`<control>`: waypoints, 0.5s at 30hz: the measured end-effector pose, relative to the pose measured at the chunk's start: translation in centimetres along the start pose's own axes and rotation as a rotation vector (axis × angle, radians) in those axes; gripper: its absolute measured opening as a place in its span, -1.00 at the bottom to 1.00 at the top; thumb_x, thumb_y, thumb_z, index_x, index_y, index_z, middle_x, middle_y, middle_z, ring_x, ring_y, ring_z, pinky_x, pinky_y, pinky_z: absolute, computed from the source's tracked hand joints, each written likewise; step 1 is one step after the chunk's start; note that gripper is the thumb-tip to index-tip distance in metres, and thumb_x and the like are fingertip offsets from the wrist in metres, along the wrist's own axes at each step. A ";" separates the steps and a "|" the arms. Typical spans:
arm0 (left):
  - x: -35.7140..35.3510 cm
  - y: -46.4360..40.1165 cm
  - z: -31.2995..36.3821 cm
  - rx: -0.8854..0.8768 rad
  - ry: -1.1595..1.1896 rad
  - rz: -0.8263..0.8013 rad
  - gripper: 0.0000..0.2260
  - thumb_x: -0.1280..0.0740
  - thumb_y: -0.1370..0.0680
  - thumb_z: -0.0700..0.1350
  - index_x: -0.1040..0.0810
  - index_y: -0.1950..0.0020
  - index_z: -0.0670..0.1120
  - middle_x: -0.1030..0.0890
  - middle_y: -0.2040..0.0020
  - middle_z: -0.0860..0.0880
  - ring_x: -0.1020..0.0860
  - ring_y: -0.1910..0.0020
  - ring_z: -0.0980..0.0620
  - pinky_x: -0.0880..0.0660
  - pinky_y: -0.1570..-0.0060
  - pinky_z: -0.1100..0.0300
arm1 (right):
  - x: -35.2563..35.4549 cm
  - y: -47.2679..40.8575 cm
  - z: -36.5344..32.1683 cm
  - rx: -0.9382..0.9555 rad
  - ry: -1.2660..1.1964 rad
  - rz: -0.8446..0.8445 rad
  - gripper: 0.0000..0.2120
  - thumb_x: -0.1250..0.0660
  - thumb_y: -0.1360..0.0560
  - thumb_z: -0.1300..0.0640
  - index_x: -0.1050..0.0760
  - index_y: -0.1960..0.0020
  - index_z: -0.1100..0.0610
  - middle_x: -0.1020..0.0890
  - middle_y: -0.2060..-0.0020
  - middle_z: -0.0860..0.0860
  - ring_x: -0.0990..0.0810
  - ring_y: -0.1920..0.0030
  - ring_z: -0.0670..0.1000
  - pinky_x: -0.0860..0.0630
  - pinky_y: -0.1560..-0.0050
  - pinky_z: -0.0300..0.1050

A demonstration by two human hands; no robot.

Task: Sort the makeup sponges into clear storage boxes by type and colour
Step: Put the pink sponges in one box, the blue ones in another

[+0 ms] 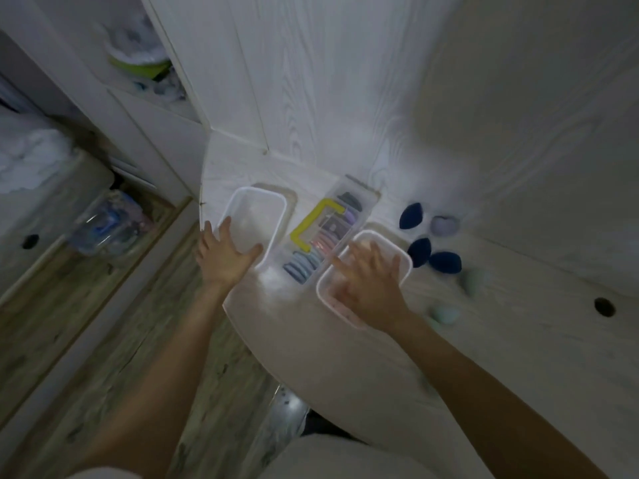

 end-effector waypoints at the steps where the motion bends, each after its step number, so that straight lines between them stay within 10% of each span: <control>1: -0.2 -0.8 0.1 0.010 -0.011 -0.049 -0.16 -0.36 -0.39 0.27 -0.04 -0.52 0.02 -0.01 -0.53 -0.17 -0.03 -0.48 -0.22 0.02 -0.44 -0.15 | -0.3 -0.2 -0.1 -0.005 0.035 0.000 -0.31 0.23 -0.39 -0.39 0.11 -0.49 -0.22 0.03 -0.53 0.05 0.13 -0.50 0.25 0.17 -0.30 0.48; 15: 3.9 -0.2 1.6 -0.066 0.037 0.087 0.04 -0.48 -0.18 0.31 -0.06 -0.50 -0.01 -0.16 -0.45 -0.18 -0.15 -0.41 -0.23 -0.20 -0.32 -0.24 | 1.6 -0.3 -2.1 -0.073 -0.053 0.099 -0.33 0.20 -0.40 -0.34 -0.06 -0.48 -0.20 0.04 -0.53 0.04 0.23 -0.50 0.19 0.37 -0.31 0.35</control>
Point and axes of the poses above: each hand's wrist, its own y-axis away from the middle knuckle, its own x-axis out of the back of the hand, z = x × y, the point moved 3 cm from there along -y, towards the middle knuckle
